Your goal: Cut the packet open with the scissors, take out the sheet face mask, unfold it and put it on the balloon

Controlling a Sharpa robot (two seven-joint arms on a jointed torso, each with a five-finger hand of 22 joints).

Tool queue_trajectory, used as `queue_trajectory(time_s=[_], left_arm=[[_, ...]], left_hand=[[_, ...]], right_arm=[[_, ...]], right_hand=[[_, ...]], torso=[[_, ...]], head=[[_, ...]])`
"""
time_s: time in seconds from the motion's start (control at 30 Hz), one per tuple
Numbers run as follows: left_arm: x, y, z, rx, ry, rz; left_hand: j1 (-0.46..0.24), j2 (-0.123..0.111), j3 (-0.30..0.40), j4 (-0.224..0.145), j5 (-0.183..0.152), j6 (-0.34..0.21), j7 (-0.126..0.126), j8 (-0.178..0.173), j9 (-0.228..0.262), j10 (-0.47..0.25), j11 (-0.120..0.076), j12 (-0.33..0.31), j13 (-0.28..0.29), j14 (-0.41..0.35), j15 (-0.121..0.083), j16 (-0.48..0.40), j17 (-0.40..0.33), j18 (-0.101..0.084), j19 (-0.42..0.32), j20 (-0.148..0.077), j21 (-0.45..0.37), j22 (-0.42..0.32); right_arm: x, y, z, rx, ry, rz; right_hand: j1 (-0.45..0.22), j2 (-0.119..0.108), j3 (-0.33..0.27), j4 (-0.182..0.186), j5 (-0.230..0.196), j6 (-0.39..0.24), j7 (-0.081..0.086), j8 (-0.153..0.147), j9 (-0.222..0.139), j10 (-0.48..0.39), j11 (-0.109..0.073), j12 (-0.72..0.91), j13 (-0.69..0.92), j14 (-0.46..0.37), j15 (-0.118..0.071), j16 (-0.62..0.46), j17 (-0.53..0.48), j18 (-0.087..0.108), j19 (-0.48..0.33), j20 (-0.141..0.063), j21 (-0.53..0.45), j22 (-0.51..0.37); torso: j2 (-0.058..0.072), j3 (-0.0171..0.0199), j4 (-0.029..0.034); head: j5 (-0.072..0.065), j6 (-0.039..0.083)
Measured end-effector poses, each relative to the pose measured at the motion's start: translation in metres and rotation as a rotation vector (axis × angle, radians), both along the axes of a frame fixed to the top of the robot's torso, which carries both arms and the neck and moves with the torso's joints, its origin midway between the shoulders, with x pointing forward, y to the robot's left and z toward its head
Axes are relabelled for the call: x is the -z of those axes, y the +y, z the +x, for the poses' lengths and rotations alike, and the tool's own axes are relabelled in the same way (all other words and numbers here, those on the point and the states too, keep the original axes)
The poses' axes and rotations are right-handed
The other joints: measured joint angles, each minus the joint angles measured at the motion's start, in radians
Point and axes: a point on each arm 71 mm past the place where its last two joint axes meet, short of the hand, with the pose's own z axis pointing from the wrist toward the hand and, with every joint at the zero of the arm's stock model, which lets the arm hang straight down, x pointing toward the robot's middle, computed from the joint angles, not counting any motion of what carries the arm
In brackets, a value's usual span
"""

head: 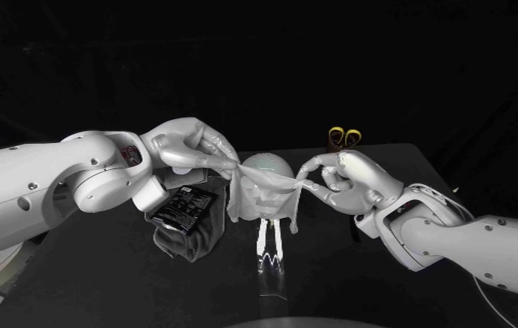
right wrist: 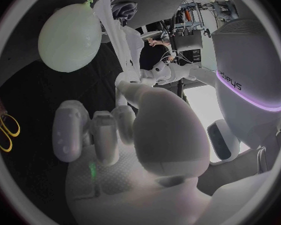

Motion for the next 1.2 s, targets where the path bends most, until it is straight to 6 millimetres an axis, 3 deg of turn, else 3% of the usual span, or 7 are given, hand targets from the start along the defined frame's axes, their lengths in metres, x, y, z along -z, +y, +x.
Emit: queue_trajectory(time_s=[0.17,0.4,0.73,1.2], left_arm=[[0.016,-0.004,0.007,-0.010,0.022,0.018],[0.024,-0.005,0.024,-0.051,0.011,0.033],[0.026,-0.006,0.039,-0.069,-0.023,0.066],[0.018,-0.007,0.051,-0.076,-0.081,0.086]], left_hand=[[0.000,0.000,0.000,0.000,0.000,-0.001,-0.001,0.000,0.000,0.000,0.000,0.000,0.001,0.000,0.000,0.000,-0.001,0.000,0.000,0.000,0.000,0.000],[0.000,0.000,0.000,0.000,-0.002,0.002,0.002,0.000,0.000,0.000,0.000,0.000,0.001,0.000,0.000,0.000,-0.001,0.000,0.000,0.000,0.004,0.001],[0.000,0.000,0.000,0.000,-0.001,0.002,0.002,-0.002,0.000,0.000,0.000,0.000,0.001,0.000,0.000,0.000,-0.001,0.000,0.000,0.000,0.004,0.002],[-0.006,0.002,0.003,-0.003,0.001,0.001,0.003,-0.001,0.000,0.000,0.000,0.000,0.002,0.000,0.000,0.000,-0.002,0.000,0.000,0.000,0.004,0.003]], right_arm=[[0.007,-0.004,0.006,0.018,0.007,-0.015],[0.014,-0.007,0.018,0.053,0.013,-0.034],[0.019,-0.012,0.033,0.106,0.010,-0.049],[0.023,-0.010,0.050,0.131,-0.001,-0.068]], right_hand=[[0.000,0.000,0.000,0.000,0.000,0.000,0.000,0.000,0.000,0.000,0.000,0.000,-0.001,0.000,0.000,-0.002,0.000,0.000,0.000,0.000,0.000,0.000],[0.003,0.003,0.000,0.000,0.000,0.000,0.000,0.000,0.000,0.000,0.000,0.000,0.000,0.000,0.000,0.001,0.000,0.000,0.000,0.000,-0.006,0.000],[0.006,0.006,0.000,0.000,-0.001,-0.001,0.001,0.000,0.000,0.000,0.000,0.000,0.000,0.000,0.000,0.001,-0.001,0.000,0.000,0.000,-0.010,-0.001],[0.005,0.005,-0.001,-0.001,-0.001,-0.002,0.002,0.000,-0.002,0.000,0.000,0.000,0.000,0.000,0.000,0.000,0.000,0.000,0.000,0.000,-0.014,0.000]], torso=[[-0.001,-0.0004,-0.0003],[-0.002,-0.0001,-0.0012],[-0.002,-0.0006,-0.0043],[-0.002,-0.0019,-0.0052]], head=[[-0.003,-0.001],[-0.003,-0.006],[-0.007,-0.020],[-0.005,-0.022]])
